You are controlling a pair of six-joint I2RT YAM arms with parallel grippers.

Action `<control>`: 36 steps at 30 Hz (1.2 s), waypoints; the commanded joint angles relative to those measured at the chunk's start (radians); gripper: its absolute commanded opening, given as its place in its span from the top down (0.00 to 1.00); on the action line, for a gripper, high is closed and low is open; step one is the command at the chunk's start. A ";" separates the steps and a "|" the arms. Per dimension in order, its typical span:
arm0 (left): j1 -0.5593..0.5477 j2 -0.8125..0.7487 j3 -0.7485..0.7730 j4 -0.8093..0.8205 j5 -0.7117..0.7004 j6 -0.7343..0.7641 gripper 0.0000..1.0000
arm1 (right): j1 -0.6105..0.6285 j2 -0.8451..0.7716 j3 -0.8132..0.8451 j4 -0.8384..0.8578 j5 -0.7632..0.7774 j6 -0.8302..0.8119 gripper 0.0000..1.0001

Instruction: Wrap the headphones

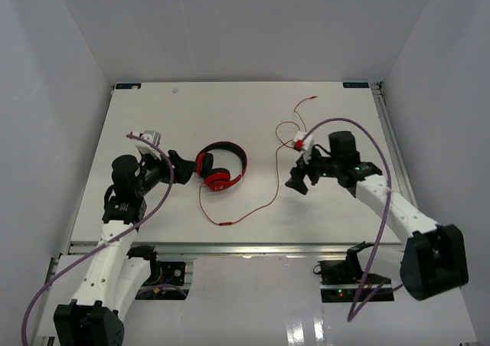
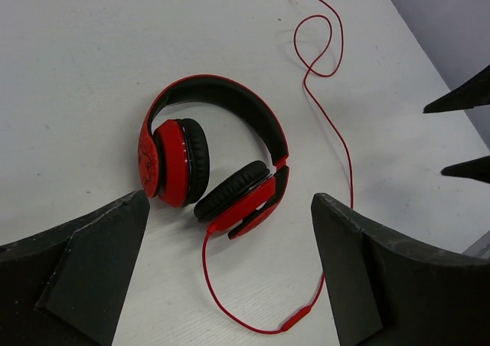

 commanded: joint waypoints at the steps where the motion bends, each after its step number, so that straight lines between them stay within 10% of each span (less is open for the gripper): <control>1: -0.001 -0.007 0.019 -0.014 -0.009 0.016 0.02 | 0.159 0.282 0.247 -0.028 0.303 0.061 0.02; 12: -0.001 0.004 0.023 -0.023 -0.040 0.030 0.02 | 0.258 0.922 1.019 -0.250 0.234 0.395 0.10; 22: 0.000 0.005 0.024 -0.019 -0.032 0.032 0.02 | 0.295 1.027 1.003 -0.250 0.314 0.354 0.15; 36: -0.001 0.016 0.019 -0.008 -0.004 0.025 0.02 | 0.323 1.106 1.031 -0.216 0.381 0.329 0.48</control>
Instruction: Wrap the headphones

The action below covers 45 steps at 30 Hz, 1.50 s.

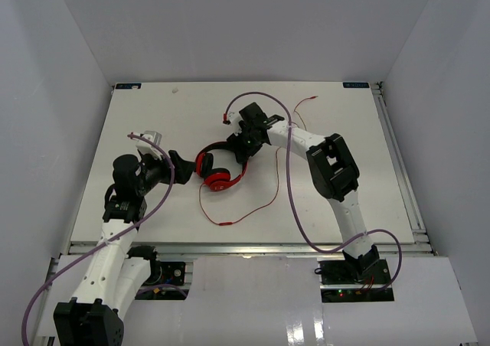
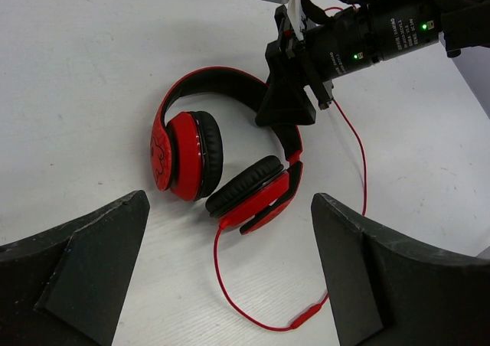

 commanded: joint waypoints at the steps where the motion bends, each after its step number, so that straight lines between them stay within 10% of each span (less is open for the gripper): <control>1: -0.001 0.009 0.019 0.012 0.035 0.003 0.02 | 0.014 0.054 0.045 0.019 0.021 0.001 0.51; 10: -0.005 0.013 0.008 0.056 0.109 -0.157 0.02 | 0.009 0.023 0.041 0.027 0.012 0.028 0.91; 28: -0.256 -0.205 -0.094 0.048 0.024 -0.398 0.02 | -0.278 -0.796 -0.612 0.264 -0.059 0.221 0.92; 45: -0.562 -0.088 -0.166 0.146 -0.217 -0.393 0.02 | -0.401 -0.942 -0.782 0.295 0.066 0.336 0.92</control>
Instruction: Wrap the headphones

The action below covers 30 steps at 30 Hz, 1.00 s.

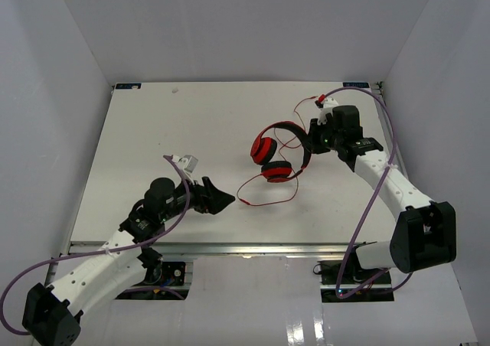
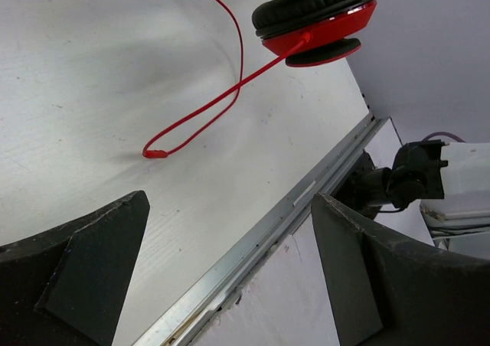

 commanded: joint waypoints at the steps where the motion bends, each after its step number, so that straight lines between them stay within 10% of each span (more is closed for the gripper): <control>1: -0.010 0.000 -0.005 0.055 -0.067 0.017 0.02 | -0.015 -0.050 -0.047 0.066 0.078 0.075 0.92; 20: -0.010 -0.082 -0.101 0.055 -0.108 -0.004 0.02 | -0.159 0.019 -0.322 0.102 0.139 0.177 0.92; 30: -0.010 -0.101 -0.115 0.057 -0.107 -0.007 0.02 | -0.184 0.168 -0.288 0.111 0.139 0.113 0.72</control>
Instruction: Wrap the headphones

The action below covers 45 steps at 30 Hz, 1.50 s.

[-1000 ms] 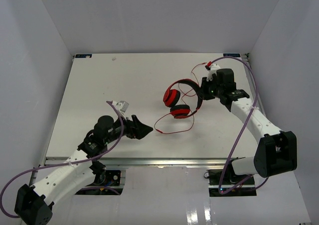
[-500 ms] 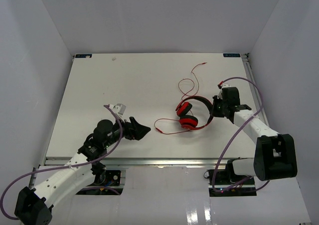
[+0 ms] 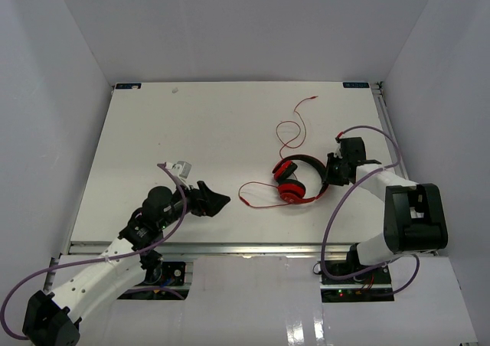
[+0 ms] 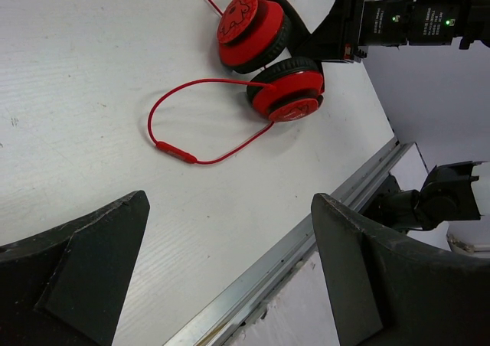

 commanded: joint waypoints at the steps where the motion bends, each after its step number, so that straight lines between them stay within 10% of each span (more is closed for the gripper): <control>1: -0.004 -0.018 -0.009 0.013 0.000 -0.004 0.02 | -0.014 0.071 0.046 0.044 -0.039 -0.049 0.66; 7: -0.004 -0.029 -0.014 0.013 0.010 -0.003 0.02 | -0.016 0.117 0.089 0.073 -0.209 -0.279 0.25; 15: -0.004 -0.027 -0.013 0.018 0.022 -0.004 0.02 | -0.016 0.241 0.230 -0.009 -0.302 -0.503 0.15; 32: -0.005 -0.002 -0.016 0.039 0.042 -0.010 0.02 | -0.012 0.221 0.153 -0.052 -0.311 -0.765 0.40; 45: -0.034 0.100 0.000 0.119 0.053 0.058 0.02 | -0.008 0.164 0.136 -0.080 -0.399 -0.730 0.90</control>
